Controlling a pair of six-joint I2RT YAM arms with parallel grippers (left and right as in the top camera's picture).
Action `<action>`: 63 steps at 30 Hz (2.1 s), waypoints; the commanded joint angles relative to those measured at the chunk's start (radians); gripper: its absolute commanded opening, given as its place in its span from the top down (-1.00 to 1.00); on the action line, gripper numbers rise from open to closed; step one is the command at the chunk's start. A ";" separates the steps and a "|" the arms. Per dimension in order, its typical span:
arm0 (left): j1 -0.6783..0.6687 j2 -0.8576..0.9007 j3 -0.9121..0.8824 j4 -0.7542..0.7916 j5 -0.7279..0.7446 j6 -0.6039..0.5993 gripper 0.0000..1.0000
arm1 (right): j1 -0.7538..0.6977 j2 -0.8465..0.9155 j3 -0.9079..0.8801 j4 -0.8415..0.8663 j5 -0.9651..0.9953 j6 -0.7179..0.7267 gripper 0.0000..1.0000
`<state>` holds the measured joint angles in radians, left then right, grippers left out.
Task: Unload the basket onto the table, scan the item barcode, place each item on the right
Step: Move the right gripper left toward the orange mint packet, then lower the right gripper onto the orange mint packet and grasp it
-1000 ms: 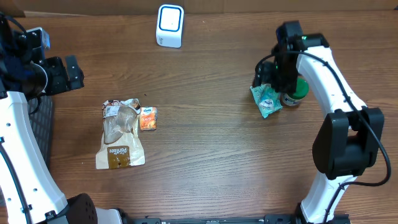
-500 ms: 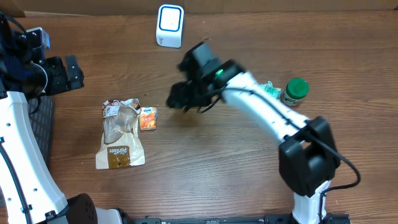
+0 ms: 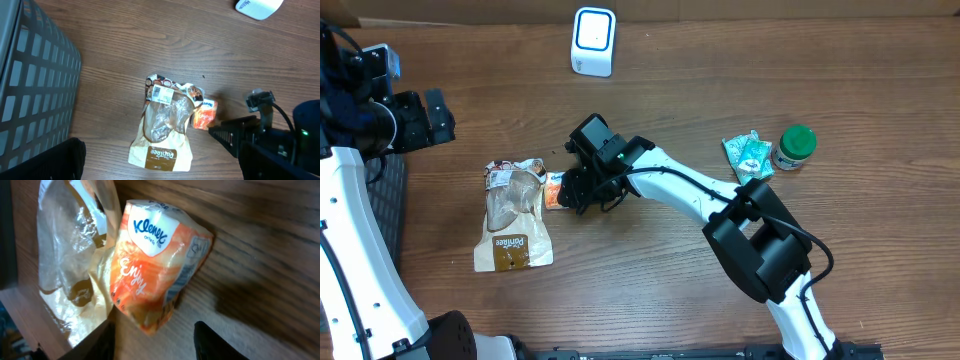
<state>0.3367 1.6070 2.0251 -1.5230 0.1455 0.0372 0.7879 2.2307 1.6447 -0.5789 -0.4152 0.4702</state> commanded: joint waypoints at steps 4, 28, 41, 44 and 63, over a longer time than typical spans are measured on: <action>0.008 0.003 0.012 0.002 0.003 0.023 -0.99 | 0.004 0.055 -0.006 0.062 -0.029 -0.002 0.14; 0.003 0.003 0.012 0.002 0.003 0.023 -0.99 | -0.078 -0.119 0.091 -0.527 0.153 -0.542 0.74; 0.003 0.003 0.012 0.002 0.003 0.023 -0.99 | -0.029 -0.118 -0.005 -0.487 0.040 -0.056 0.77; 0.003 0.003 0.012 0.002 0.003 0.023 -0.99 | -0.035 -0.117 -0.087 -0.454 0.129 0.023 0.77; 0.003 0.003 0.012 0.002 0.003 0.023 -1.00 | -0.310 -0.121 -0.090 -0.154 0.001 -0.026 0.35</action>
<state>0.3367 1.6070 2.0251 -1.5234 0.1455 0.0372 0.5064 2.1342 1.5311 -0.6815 -0.3698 0.4686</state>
